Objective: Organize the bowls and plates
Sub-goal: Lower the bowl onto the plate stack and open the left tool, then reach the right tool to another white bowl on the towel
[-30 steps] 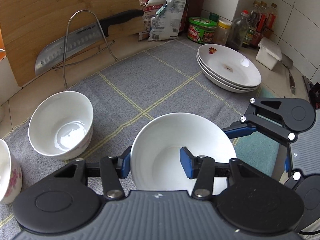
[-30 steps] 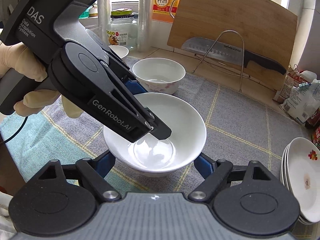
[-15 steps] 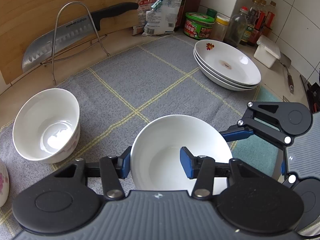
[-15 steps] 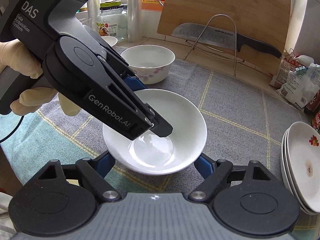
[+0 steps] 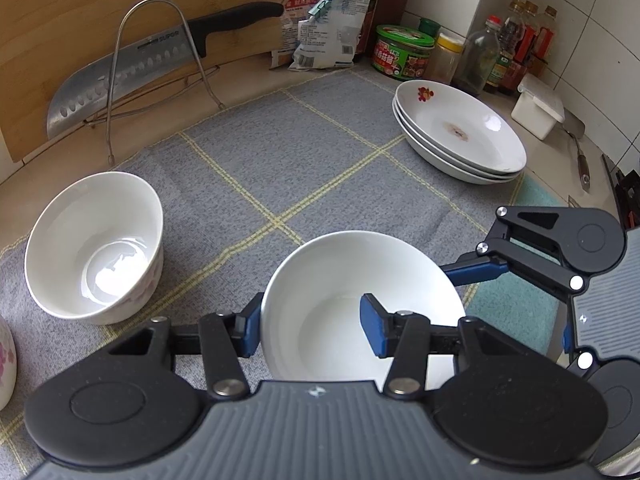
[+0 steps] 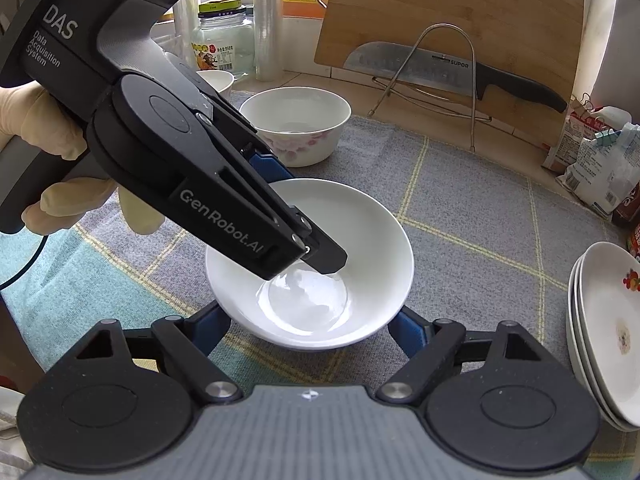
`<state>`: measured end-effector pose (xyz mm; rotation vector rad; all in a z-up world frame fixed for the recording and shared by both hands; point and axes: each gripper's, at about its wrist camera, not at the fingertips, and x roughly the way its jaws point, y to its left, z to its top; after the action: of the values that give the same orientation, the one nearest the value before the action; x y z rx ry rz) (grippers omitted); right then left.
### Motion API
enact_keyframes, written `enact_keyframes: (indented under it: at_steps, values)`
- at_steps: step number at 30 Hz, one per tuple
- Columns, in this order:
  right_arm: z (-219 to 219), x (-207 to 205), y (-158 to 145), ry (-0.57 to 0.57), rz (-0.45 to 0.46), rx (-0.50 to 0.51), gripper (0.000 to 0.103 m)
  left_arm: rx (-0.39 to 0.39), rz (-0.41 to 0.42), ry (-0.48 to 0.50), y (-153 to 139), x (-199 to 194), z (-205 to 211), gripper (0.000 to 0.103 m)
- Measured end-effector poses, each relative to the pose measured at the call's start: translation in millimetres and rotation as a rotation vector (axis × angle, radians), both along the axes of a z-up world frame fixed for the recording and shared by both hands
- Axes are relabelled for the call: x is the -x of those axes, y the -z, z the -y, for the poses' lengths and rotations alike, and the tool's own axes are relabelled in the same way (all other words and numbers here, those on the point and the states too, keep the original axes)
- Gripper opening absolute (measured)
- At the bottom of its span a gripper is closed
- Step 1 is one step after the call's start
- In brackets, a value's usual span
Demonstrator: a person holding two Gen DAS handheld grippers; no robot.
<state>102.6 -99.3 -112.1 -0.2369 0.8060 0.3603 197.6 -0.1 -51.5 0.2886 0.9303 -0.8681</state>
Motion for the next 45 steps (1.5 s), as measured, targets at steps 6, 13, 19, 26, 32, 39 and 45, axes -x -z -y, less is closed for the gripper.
enact_keyframes:
  at_steps: [6, 13, 19, 26, 32, 39, 45]
  values:
    - [-0.4, 1.0, 1.9, -0.004, 0.009, -0.005, 0.098, 0.023, 0.049, -0.006, -6.0, 3.7, -1.8, 0.081]
    - [4.5, 5.2, -5.2, -0.007, 0.034, -0.027, 0.103, 0.065, 0.103, -0.052, -20.9, 9.6, -14.5, 0.091]
    - [3.9, 11.0, -11.1, -0.032, 0.029, -0.030, 0.103, 0.084, 0.164, -0.128, -28.0, 21.3, -32.0, 0.094]
    - [7.0, 13.0, -23.2, -0.044, 0.017, -0.066, 0.103, 0.096, 0.208, -0.315, -22.4, 31.8, -56.8, 0.094]
    - [12.1, 4.6, -34.1, -0.034, 0.019, -0.058, 0.103, 0.067, 0.225, -0.500, -12.3, 32.2, -78.3, 0.094]
    - [21.1, -15.6, -44.1, -0.040, -0.003, -0.078, 0.103, 0.019, 0.301, -0.576, -11.5, 35.6, -86.9, 0.095]
    - [20.8, -40.6, -53.3, -0.054, -0.030, -0.109, 0.103, -0.007, 0.351, -0.585, -9.6, 34.1, -88.4, 0.095]
